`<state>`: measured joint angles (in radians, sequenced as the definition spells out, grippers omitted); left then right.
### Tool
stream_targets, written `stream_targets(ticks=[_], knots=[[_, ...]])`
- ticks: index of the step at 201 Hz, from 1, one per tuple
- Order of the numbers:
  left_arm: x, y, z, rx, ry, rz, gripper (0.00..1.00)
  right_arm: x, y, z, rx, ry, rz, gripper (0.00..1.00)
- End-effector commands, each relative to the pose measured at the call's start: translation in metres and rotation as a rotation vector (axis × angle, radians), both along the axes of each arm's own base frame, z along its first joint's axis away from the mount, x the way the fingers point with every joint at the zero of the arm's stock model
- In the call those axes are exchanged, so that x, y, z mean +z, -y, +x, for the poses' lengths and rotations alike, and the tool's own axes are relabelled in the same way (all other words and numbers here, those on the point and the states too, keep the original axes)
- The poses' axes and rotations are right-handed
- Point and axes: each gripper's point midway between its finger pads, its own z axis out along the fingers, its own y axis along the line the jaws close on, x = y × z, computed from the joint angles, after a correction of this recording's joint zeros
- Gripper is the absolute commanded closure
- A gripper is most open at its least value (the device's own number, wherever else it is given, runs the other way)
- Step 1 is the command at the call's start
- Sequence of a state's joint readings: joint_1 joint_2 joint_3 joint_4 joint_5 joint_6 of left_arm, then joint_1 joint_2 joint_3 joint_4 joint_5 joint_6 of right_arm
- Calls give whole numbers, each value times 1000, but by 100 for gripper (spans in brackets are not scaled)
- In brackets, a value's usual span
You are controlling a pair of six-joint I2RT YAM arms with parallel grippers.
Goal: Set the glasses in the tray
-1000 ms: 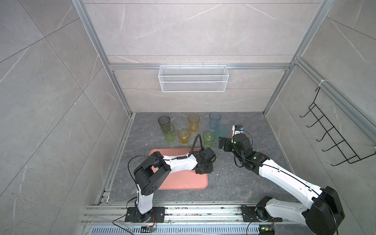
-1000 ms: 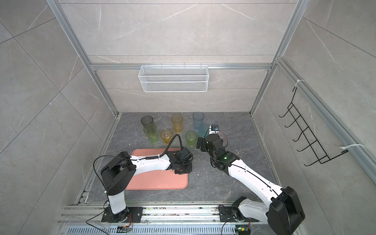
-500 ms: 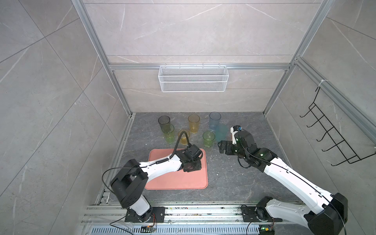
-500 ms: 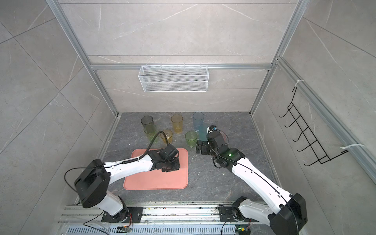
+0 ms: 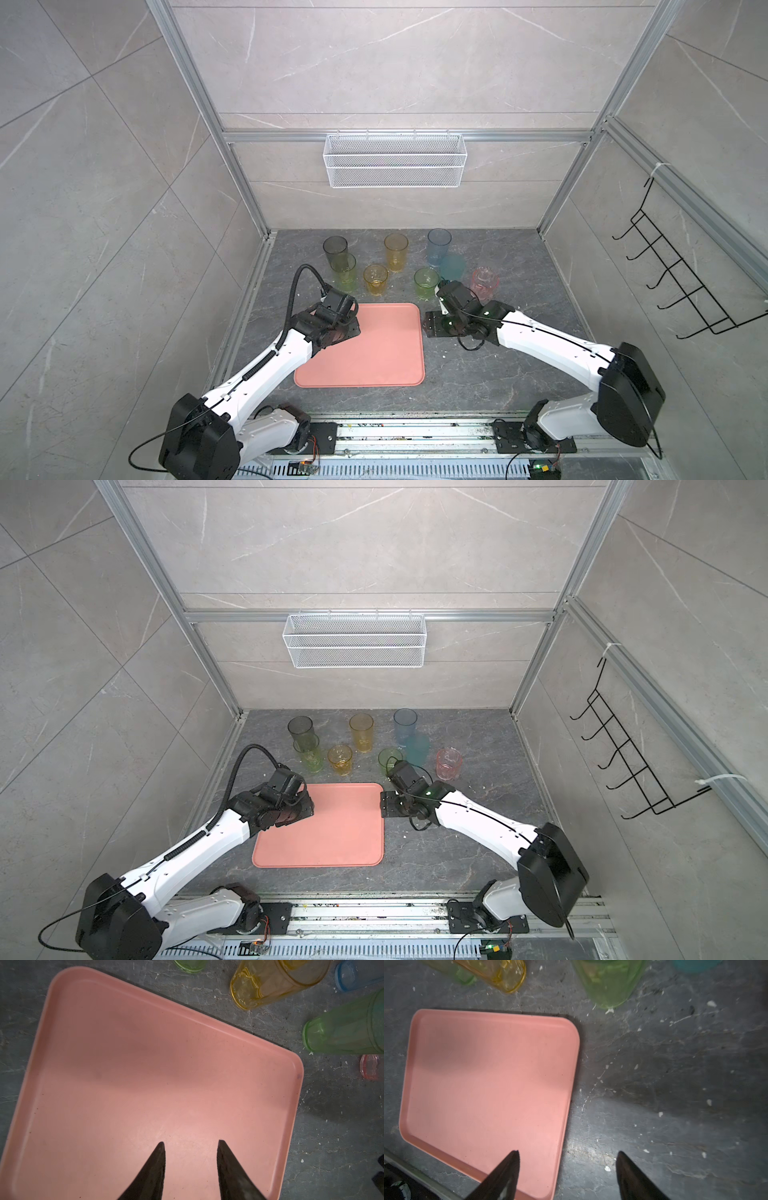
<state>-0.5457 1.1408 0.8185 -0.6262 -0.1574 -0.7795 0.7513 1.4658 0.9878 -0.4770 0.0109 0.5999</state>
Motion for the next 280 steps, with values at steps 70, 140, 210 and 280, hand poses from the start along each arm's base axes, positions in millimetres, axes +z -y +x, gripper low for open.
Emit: stream_targets(ticks=[70,140,210,280], knots=[[10,-11,4,-12,25,72,56,-49,-25,-7,-3,-82,-68,56],[11,-14,3,-2,30,78,55,-67,-27,-6,-26,-114,-83,67],[11,-15,2,1,31,77,55,-85,-23,-9,-40,-139,-101,77],[10,-14,1,8,30,69,54,-89,-10,-14,-49,-137,-144,88]])
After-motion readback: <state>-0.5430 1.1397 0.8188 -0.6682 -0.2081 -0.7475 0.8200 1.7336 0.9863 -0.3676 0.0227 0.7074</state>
